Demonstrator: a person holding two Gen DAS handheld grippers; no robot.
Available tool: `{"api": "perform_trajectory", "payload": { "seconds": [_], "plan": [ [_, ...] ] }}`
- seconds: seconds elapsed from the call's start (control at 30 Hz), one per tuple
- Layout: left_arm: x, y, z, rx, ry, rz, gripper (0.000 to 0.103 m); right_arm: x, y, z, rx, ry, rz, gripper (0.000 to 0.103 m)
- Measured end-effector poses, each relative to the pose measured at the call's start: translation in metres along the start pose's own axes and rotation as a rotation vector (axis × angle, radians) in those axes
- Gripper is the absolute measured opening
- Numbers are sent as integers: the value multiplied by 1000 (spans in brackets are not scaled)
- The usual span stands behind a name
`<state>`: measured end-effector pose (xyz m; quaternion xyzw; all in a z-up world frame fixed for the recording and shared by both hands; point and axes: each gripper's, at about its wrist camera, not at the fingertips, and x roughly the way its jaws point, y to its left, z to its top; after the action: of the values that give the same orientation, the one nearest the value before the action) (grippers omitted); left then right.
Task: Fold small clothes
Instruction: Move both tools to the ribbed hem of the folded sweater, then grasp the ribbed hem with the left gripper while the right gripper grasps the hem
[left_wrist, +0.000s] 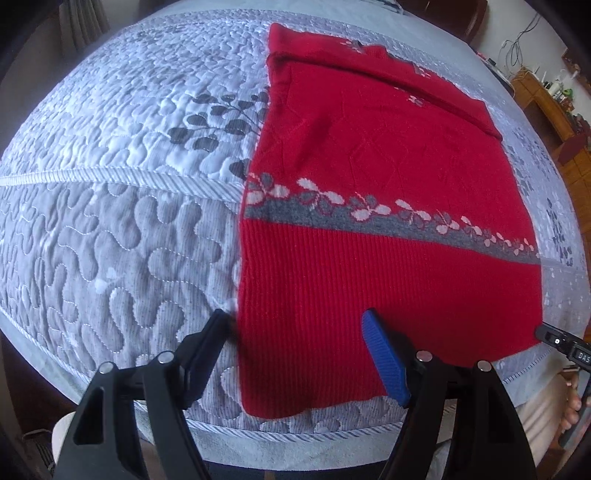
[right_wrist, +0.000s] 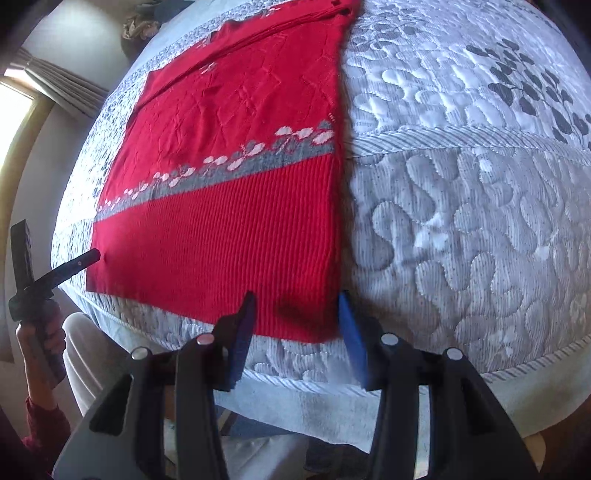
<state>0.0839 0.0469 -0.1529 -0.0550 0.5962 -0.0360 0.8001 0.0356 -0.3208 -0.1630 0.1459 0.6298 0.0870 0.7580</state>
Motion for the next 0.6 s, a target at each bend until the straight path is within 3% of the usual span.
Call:
{"api": "perform_trajectory", "payload": {
  "seconds": [0.27,0.4,0.47,0.6],
  "plan": [
    [-1,4,-4,-27,0,9,51,0,-1,-1,-1,4,5,44],
    [-5,11,-3,-85,12,-67,27,1,3,0,-6,11,23,36],
    [-3,14,-4,-113,29,-122,26,3,6,1,-17,15,25,33],
    [4,12,-5,-107,41,-93,27,8,6,4,5,22,35,27]
  ]
}}
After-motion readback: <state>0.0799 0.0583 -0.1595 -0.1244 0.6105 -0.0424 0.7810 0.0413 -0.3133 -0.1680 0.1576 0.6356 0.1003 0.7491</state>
